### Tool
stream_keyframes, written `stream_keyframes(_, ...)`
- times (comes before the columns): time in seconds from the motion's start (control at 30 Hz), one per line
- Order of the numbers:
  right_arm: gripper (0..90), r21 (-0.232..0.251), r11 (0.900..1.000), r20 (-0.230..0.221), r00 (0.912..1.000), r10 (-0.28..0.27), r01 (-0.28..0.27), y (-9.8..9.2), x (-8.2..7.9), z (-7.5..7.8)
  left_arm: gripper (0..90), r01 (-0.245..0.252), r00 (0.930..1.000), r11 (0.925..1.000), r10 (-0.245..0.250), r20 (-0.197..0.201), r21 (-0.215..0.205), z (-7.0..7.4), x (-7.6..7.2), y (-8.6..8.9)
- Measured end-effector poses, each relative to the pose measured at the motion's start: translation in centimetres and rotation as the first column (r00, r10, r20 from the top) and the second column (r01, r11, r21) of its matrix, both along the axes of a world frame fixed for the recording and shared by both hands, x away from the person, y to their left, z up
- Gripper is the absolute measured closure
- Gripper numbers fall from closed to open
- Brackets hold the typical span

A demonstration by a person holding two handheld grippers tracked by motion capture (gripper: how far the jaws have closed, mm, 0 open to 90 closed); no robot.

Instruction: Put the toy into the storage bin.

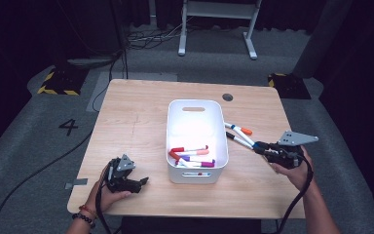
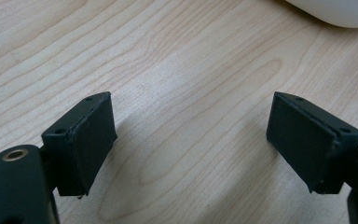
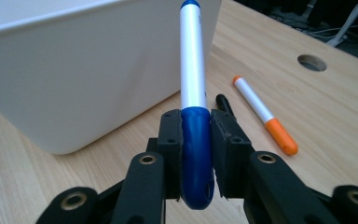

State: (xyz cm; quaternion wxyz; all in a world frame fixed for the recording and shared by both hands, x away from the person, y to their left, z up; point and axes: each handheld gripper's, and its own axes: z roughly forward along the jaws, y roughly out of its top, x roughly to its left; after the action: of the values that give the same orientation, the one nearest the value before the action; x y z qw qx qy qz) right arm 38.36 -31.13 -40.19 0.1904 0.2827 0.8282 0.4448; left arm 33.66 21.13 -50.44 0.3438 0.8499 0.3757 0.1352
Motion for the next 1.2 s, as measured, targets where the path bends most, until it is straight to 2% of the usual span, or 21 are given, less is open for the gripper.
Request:
stream_keyframes(0.17,74.8,-0.003,1.0,0.047,0.9988,0.016,-0.016,0.6,0.0,2.3,15.6,0.0,1.0,1.0,0.0,0.0,0.0,0.0,0.0,0.0)
stream_keyframes(0.2,74.8,-0.003,1.0,0.047,0.9988,0.016,-0.016,0.6,0.0,2.3,15.6,0.0,1.0,1.0,0.0,0.0,0.0,0.0,0.0,0.0)
stream_keyframes(0.23,74.8,-0.005,1.0,0.057,0.998,0.028,-0.028,1.0,0.0,3.1,15.6,0.0,1.0,1.0,0.0,0.0,0.0,0.0,0.0,0.0)
stream_keyframes(0.4,74.8,-0.007,0.998,0.074,0.9952,0.064,-0.063,2.0,0.1,4.3,15.6,0.0,1.0,1.0,0.0,0.0,0.0,0.0,0.0,0.0)
stream_keyframes(0.5,74.8,-0.001,0.997,0.08,0.9934,0.083,-0.083,3.0,0.1,4.9,15.7,0.0,1.0,1.0,0.0,0.0,0.0,0.0,0.0,0.0)
stream_keyframes(0.6,74.8,-0.012,0.995,0.075,0.992,0.102,-0.101,4.1,-0.1,5.5,15.6,0.0,1.0,1.0,0.0,0.001,0.0,0.0,0.0,0.0)
stream_keyframes(0.7,74.8,-0.03,0.99,0.082,0.9867,0.14,-0.138,5.3,0.0,6.1,15.6,-0.001,1.0,1.0,0.001,0.0,0.001,0.0,0.0,0.0)
stream_keyframes(0.73,74.8,-0.019,0.989,0.069,0.9866,0.148,-0.147,5.6,-0.1,6.2,15.6,0.0,1.0,1.0,0.0,0.0,0.0,0.0,0.0,0.0)
stream_keyframes(0.8,74.8,-0.02,0.984,0.058,0.9819,0.18,-0.179,6.5,0.0,6.5,15.6,0.0,1.0,1.0,0.0,0.001,0.001,0.0,0.0,0.0)
stream_keyframes(0.83,74.8,-0.031,0.976,0.04,0.9751,0.218,-0.217,7.5,-0.1,6.8,15.6,0.0,1.0,1.0,0.0,0.001,0.0,0.0,0.0,0.0)
stream_keyframes(0.87,74.8,-0.031,0.976,0.04,0.9751,0.218,-0.217,7.5,-0.1,6.8,15.6,0.0,1.0,1.0,0.0,0.0,0.001,0.0,0.0,0.0)
stream_keyframes(0.97,74.8,-0.082,0.953,0.008,0.9561,0.293,-0.291,9.7,-0.4,7.5,15.6,0.003,1.0,1.0,-0.003,0.0,0.003,0.0,0.0,0.0)
stream_keyframes(1.0,74.8,-0.082,0.953,0.008,0.9561,0.293,-0.291,9.7,-0.4,7.5,15.6,0.003,1.0,1.0,-0.003,0.004,0.006,0.0,0.0,0.0)
stream_keyframes(1.07,74.8,-0.102,0.938,-0.016,0.9436,0.331,-0.33,11.0,-0.3,7.6,15.6,0.002,1.0,1.0,-0.002,0.002,0.004,0.0,0.0,0.0)
stream_keyframes(1.2,74.8,-0.175,0.91,-0.069,0.9264,0.37,-0.377,13.3,0.0,7.0,15.5,0.002,1.0,1.0,-0.002,0.001,0.003,0.0,0.0,0.0)
